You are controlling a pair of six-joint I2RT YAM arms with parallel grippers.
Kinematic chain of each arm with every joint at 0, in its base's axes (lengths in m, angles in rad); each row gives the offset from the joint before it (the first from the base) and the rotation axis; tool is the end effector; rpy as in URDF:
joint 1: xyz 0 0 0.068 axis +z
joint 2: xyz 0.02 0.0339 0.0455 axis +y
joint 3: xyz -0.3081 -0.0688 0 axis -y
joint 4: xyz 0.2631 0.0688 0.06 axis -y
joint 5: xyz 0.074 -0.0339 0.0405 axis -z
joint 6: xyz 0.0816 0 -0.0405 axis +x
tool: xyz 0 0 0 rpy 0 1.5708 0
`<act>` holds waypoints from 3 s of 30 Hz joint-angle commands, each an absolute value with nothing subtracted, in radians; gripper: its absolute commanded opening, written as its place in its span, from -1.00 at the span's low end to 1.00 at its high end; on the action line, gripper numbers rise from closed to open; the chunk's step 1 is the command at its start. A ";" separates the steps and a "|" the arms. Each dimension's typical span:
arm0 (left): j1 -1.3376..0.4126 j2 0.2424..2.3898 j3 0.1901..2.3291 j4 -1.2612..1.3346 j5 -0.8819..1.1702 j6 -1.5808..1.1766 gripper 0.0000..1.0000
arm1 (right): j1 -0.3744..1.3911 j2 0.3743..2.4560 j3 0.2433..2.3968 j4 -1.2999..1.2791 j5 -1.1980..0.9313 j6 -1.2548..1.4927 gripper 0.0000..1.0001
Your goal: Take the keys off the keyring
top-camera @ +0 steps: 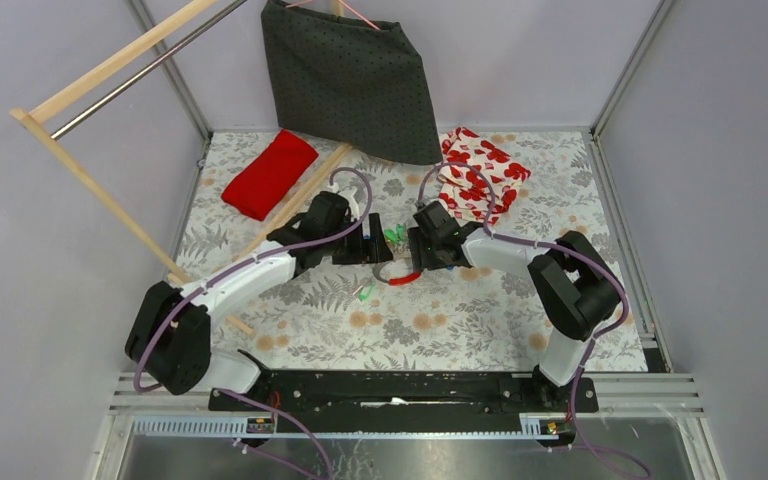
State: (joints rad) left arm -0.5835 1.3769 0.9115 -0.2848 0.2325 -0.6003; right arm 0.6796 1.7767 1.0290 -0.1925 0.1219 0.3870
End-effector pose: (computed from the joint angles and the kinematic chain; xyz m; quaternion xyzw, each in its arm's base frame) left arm 0.2691 -0.2002 0.2468 0.0386 0.9112 -0.3093 0.2694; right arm 0.3237 0.2488 0.1550 -0.1196 0.9416 0.1075 0.2960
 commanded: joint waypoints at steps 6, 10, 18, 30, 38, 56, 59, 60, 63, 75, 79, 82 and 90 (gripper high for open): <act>-0.636 1.440 0.939 -0.201 0.194 -0.612 0.54 | 0.682 1.756 1.029 -0.084 0.180 0.471 0.22; -0.651 1.480 0.957 -0.181 0.157 -0.611 0.45 | 0.683 1.766 1.016 -0.068 0.222 0.482 0.14; -0.676 1.569 1.004 -0.145 0.126 -0.605 0.34 | 0.683 1.784 1.008 -0.051 0.228 0.473 -0.37; -0.721 1.612 1.010 -0.052 0.121 -0.526 0.17 | 0.686 1.645 0.974 -0.113 0.094 0.481 -1.00; -0.797 1.581 0.885 0.131 0.036 -0.463 0.18 | 0.686 1.595 1.012 -0.221 0.002 0.545 -1.00; -1.068 1.476 0.659 0.333 -0.371 -0.265 0.55 | 0.687 1.578 1.099 -0.382 -0.037 0.656 -1.00; -1.105 1.500 0.669 0.337 -0.432 -0.225 0.55 | 0.686 1.578 1.101 -0.386 -0.036 0.664 -1.00; -1.114 1.507 0.667 0.342 -0.449 -0.213 0.55 | 0.686 1.577 1.102 -0.386 -0.037 0.666 -1.00; -1.141 1.522 0.652 0.365 -0.497 -0.176 0.55 | 0.686 1.577 1.104 -0.391 -0.038 0.674 -1.00; -1.268 1.686 0.651 0.505 -0.789 0.056 0.43 | 0.688 1.573 1.109 -0.402 -0.040 0.692 -1.00; -1.274 1.717 0.640 0.559 -0.849 0.106 0.29 | 0.686 1.564 1.108 -0.404 -0.039 0.693 -1.00; -1.274 1.751 0.644 0.590 -0.870 0.149 0.12 | 0.686 1.557 1.102 -0.405 -0.037 0.694 -1.00; -1.255 1.799 0.657 0.673 -0.892 0.226 -0.31 | 0.685 1.538 1.096 -0.409 -0.036 0.693 -1.00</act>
State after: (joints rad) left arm -1.2690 1.7958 0.6342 0.5804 -0.8532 0.1844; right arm 0.6807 1.5883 1.0668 -0.3923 -0.0212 0.6800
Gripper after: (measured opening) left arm 0.396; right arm 0.017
